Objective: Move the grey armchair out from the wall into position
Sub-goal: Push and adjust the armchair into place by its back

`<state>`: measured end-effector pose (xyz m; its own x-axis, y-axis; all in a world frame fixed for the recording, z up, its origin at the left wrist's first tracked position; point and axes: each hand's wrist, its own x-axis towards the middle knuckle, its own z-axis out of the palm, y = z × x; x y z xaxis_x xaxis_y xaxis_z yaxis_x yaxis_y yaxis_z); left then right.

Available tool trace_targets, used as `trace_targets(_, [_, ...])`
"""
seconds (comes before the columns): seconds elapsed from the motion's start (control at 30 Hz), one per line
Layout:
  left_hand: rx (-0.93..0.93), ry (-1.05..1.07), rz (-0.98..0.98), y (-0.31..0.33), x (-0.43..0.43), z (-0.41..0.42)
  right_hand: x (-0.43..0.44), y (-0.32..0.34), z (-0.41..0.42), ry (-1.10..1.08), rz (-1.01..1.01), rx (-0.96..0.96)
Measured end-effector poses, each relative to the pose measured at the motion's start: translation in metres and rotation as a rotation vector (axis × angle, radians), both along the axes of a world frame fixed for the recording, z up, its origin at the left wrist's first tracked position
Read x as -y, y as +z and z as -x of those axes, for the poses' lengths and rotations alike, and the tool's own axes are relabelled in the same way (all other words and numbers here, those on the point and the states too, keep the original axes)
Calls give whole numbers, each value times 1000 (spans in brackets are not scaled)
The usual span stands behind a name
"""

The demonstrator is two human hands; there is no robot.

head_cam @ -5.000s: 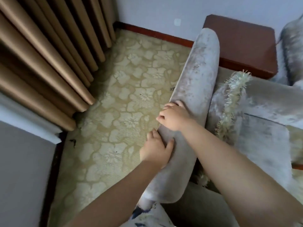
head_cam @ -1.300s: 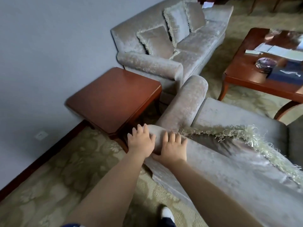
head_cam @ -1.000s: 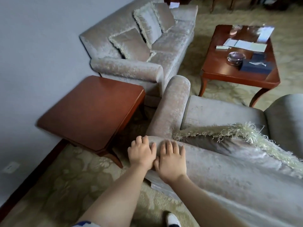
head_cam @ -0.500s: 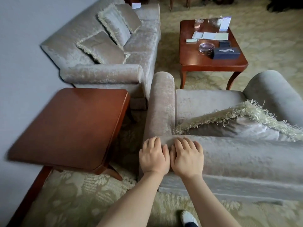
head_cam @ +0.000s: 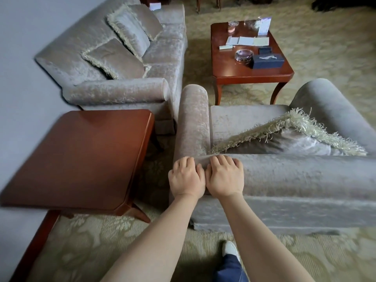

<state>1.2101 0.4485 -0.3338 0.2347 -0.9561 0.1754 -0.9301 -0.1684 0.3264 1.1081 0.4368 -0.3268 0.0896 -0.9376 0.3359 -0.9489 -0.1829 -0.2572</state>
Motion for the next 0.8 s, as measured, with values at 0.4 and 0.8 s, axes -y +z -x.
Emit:
trace_targets(0.4, [-21,-14,-1,-1,19,-7,20,-4,-4,5,-18,-59])
trace_targets(0.8, [40,-104,149,-7,3,-12,6,-12,-10,-81,-9,-3])
